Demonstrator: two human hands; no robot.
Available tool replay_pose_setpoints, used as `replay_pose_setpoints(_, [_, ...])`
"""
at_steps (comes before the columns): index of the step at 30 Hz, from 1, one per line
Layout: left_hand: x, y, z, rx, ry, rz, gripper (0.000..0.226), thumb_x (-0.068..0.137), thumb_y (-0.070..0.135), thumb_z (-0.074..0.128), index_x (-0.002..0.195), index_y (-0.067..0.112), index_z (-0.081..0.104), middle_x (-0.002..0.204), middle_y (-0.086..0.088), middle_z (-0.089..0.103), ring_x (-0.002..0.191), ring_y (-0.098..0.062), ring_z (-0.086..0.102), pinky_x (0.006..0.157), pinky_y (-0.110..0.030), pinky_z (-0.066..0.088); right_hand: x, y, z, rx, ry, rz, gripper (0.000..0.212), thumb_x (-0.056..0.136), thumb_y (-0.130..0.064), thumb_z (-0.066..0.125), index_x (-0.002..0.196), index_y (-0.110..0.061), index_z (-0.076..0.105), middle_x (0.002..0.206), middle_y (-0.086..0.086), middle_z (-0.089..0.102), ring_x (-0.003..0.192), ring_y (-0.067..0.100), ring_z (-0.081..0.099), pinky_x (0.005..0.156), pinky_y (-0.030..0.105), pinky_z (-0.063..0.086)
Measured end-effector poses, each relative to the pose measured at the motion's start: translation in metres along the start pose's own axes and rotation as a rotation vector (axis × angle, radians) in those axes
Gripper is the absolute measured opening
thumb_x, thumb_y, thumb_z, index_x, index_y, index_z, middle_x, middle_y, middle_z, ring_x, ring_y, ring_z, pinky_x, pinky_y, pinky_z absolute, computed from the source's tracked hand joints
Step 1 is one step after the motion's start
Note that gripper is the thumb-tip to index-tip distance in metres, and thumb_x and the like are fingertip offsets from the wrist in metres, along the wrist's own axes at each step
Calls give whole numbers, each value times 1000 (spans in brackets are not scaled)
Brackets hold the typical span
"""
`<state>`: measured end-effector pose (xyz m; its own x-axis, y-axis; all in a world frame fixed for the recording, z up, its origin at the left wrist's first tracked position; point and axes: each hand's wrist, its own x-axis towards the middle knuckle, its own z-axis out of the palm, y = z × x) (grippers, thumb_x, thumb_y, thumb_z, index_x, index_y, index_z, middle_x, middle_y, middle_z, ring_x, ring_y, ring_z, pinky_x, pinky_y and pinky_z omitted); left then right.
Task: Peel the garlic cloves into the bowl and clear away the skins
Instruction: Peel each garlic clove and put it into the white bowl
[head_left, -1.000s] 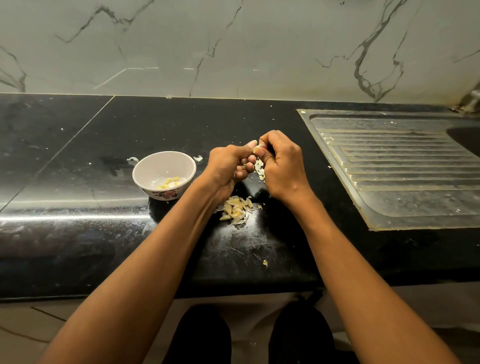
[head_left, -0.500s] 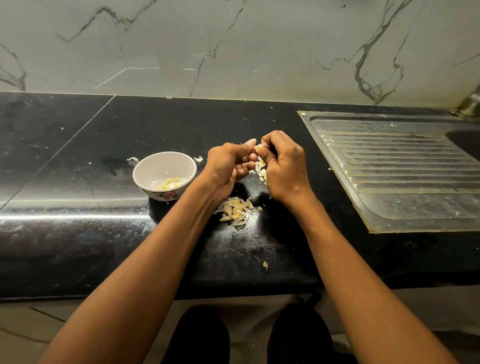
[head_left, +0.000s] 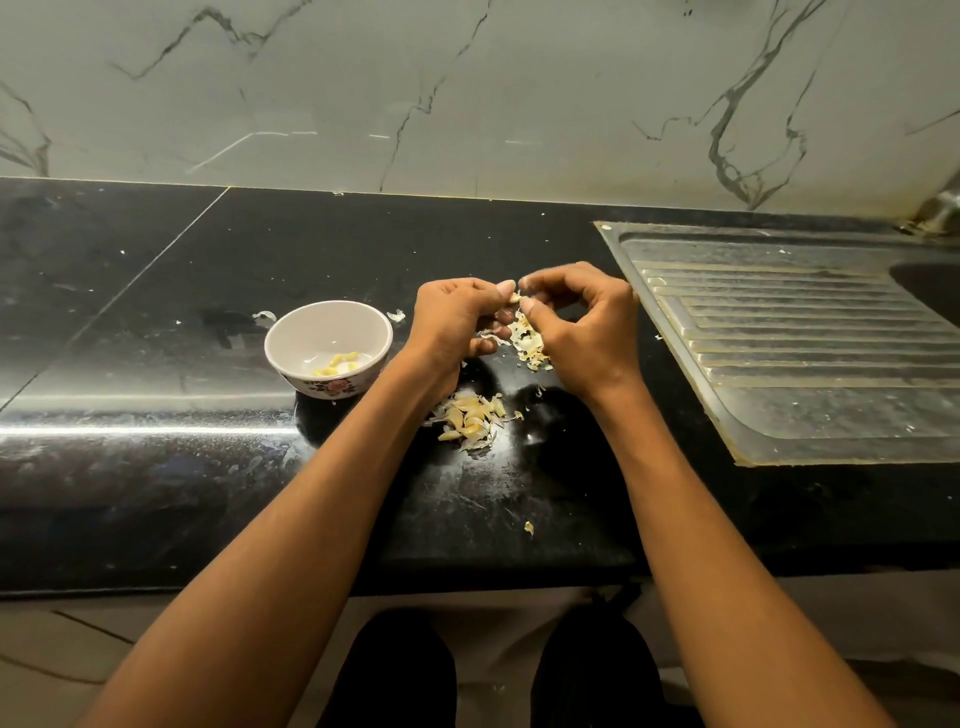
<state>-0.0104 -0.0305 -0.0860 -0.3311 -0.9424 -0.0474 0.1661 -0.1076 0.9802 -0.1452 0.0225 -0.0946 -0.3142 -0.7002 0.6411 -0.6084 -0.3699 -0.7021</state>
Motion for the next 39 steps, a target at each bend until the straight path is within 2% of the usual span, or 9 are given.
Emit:
replay_pose_setpoints(6, [-2,0,0,49,21,22,25,95,11,70,71,4,68,57,-1,63,47,-9,54,42,-18,39,-3,-1,1,-98,-23,-41,3,78,-12,79,79,-14,81,75,-8,73,65,6,69,60,15,52])
replay_pose_setpoints(10, [-3,-1,0,94,33,54,28,95,13,71,67,6,70,57,-2,64,47,-10,54,41,-18,36,-5,-2,1,-132,-15,-81,3,78,-13,79,80,-14,81,75,-6,75,63,6,69,60,18,56])
replay_pose_setpoints(16, [-4,-2,-1,173,94,135,24,95,16,72,72,6,74,62,-6,66,51,-14,55,42,-20,38,-6,-1,0,-178,-18,-116,5,78,-13,79,82,-13,82,77,-4,76,63,5,69,62,18,58])
replay_pose_setpoints(27, [-3,-3,-2,183,91,116,26,94,13,72,70,4,73,58,-6,64,49,-15,54,44,-21,39,-6,3,0,-180,-67,-137,7,78,-9,80,83,-12,83,77,-2,77,62,3,69,60,16,56])
replay_pose_setpoints(31, [-3,-3,-3,198,89,123,26,94,13,72,69,4,72,56,-4,64,48,-14,54,43,-21,40,-6,3,0,-173,-74,-147,7,78,-7,81,83,-11,83,77,-1,78,61,2,68,59,10,52])
replay_pose_setpoints(36, [-2,-7,-2,221,86,141,30,94,13,73,64,8,72,55,-6,64,47,-14,54,44,-21,41,-8,2,1,-194,-71,-160,5,78,-9,80,81,-11,83,76,-1,77,61,5,69,57,22,57])
replay_pose_setpoints(39, [-1,-8,-1,234,86,146,30,93,13,73,64,7,72,55,-6,64,46,-13,54,44,-20,41,-9,1,0,-211,-71,-164,4,77,-10,79,79,-11,82,74,-1,77,59,5,68,57,23,56])
